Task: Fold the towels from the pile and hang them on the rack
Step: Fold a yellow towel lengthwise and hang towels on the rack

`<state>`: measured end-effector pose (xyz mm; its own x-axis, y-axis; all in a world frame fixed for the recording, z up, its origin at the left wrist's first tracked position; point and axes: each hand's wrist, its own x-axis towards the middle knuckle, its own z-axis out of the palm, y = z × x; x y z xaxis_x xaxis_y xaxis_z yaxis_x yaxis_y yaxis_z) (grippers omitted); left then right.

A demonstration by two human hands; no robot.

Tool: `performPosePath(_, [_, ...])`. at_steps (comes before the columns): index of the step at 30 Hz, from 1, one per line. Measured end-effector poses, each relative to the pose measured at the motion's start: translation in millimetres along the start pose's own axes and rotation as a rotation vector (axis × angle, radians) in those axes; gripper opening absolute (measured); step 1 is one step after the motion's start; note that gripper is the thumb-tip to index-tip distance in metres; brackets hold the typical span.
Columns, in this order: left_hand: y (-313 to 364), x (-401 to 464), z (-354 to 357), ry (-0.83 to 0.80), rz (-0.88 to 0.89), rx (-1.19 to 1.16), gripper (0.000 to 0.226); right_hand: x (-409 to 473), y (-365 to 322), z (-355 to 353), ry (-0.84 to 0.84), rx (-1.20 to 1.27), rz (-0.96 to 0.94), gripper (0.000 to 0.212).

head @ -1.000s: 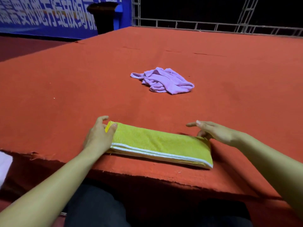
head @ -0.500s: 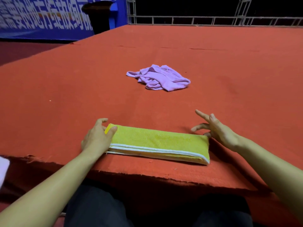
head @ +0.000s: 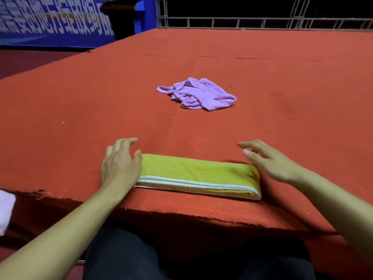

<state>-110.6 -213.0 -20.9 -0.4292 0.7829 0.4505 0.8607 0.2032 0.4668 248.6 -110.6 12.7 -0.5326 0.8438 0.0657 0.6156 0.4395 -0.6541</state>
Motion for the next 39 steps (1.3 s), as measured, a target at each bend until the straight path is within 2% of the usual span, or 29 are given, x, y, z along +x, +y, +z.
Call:
performPosePath(2, [9.2,1.5,0.6,-0.097,0.280,0.020,0.043,2.8,-16.1,7.6,0.054,-0.194,-0.103,0.060])
performPosePath(4, [14.8,3.4,4.0,-0.302,0.437,0.109,0.060,6.0,-31.8,23.8,0.027,-0.367,-0.190,0.070])
performPosePath(6, [6.0,6.8,8.5,-0.487,0.455,0.209,0.076,7.2,-32.4,48.8,-0.067,-0.502,-0.173,0.073])
performPosePath(9, [-21.8,8.0,15.0,-0.647,0.401,0.233,0.096,0.0,-15.0,68.7,-0.215,-0.625,-0.022,0.074])
performPosePath(14, [-31.1,4.3,19.2,-0.693,0.366,0.221,0.081,-3.1,1.0,72.3,-0.181,-0.636,-0.008,0.078])
performPosePath(17, [-29.4,5.3,17.5,-0.716,0.354,0.201,0.081,-3.1,2.2,72.8,-0.156,-0.576,-0.048,0.077])
performPosePath(18, [-29.4,6.1,16.5,-0.732,0.349,0.217,0.080,-3.0,2.5,70.6,-0.124,-0.481,-0.063,0.075])
performPosePath(20, [-24.5,9.8,12.6,-0.757,0.363,0.321,0.078,-6.7,6.7,62.5,0.005,-0.132,-0.060,0.065])
performPosePath(21, [-18.8,12.2,10.8,-0.727,0.387,0.376,0.078,-8.8,11.3,55.8,0.102,0.029,-0.051,0.055])
performPosePath(23, [5.2,13.9,9.8,-0.564,0.472,0.397,0.077,-13.2,22.3,37.8,0.307,0.140,-0.016,0.036])
performPosePath(25, [44.9,9.7,15.5,-0.432,0.555,0.259,0.069,-20.2,35.7,21.5,0.402,0.074,0.049,0.040])
performPosePath(26, [67.3,6.9,22.3,-0.425,0.578,0.156,0.060,-24.2,41.6,16.1,0.407,0.032,0.080,0.043])
performPosePath(28, [113.3,-0.1,41.6,-0.527,0.585,-0.013,0.048,-33.6,48.9,10.8,0.368,-0.025,0.118,0.047])
performPosePath(32, [178.8,-8.8,82.5,-0.733,0.648,-0.030,0.056,-51.0,57.2,11.1,0.311,-0.133,0.062,0.054])
performPosePath(36, [204.5,-9.0,108.6,-0.885,0.626,-0.058,0.051,-54.0,66.4,10.2,0.299,-0.173,0.063,0.060])
performPosePath(39, [209.6,-8.8,117.4,-0.901,0.636,-0.014,0.054,-52.3,72.9,13.5,0.269,-0.141,0.073,0.064])
